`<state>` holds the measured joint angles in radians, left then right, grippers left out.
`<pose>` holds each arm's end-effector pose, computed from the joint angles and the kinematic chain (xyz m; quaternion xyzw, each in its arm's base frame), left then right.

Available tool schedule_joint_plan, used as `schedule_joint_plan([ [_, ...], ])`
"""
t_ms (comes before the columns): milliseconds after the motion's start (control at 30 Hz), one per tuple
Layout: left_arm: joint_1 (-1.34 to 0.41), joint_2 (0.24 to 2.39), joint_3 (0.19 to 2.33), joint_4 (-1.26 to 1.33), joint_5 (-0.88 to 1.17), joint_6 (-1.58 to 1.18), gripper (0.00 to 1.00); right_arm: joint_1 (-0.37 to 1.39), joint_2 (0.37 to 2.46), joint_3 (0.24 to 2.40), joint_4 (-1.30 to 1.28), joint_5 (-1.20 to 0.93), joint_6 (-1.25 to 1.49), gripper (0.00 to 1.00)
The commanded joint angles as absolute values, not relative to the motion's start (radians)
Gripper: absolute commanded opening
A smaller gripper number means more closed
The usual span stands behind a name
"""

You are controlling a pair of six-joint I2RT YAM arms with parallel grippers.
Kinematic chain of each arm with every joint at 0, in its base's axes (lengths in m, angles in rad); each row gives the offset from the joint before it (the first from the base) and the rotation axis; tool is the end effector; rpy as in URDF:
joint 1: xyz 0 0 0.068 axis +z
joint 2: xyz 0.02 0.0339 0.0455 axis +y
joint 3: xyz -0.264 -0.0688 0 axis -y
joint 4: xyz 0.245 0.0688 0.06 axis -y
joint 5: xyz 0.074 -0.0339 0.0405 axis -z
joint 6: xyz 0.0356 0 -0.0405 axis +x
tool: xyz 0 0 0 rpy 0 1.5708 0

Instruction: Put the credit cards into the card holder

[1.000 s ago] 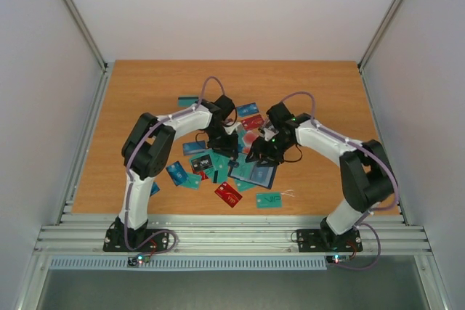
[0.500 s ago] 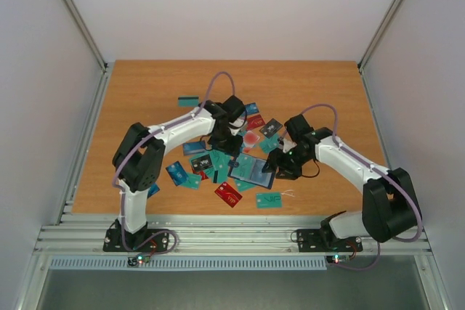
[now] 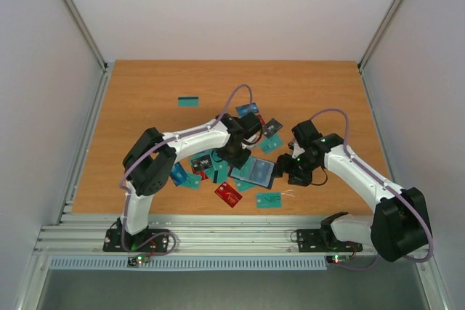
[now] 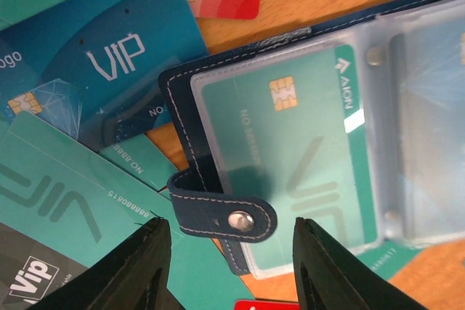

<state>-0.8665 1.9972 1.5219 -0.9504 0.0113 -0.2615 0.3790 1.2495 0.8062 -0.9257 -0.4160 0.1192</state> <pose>0.2524 -0.2977 0.1867 0.2975 0.9519 -0.0435 0.0582 0.1852 0.0892 0.2087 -0.1467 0.9626 0.2234 0.0449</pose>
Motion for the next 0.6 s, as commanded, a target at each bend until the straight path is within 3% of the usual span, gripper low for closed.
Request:
schedule_joint_plan([
  [0, -0.893, 2.035, 1.529, -0.955, -0.086, -0.277, 0.47, 0.371, 1.221, 0.788, -0.969, -0.392, 0.118, 0.68],
  [367, -0.931, 2.079, 1.547, -0.946, -0.181, -0.289, 0.45, 0.368, 1.210, 0.773, -0.984, -0.397, 0.101, 0.69],
  [567, -0.931, 2.065, 1.547, -0.943, -0.249, -0.298, 0.39, 0.365, 1.219, 0.775, -0.983, -0.405, 0.091, 0.69],
])
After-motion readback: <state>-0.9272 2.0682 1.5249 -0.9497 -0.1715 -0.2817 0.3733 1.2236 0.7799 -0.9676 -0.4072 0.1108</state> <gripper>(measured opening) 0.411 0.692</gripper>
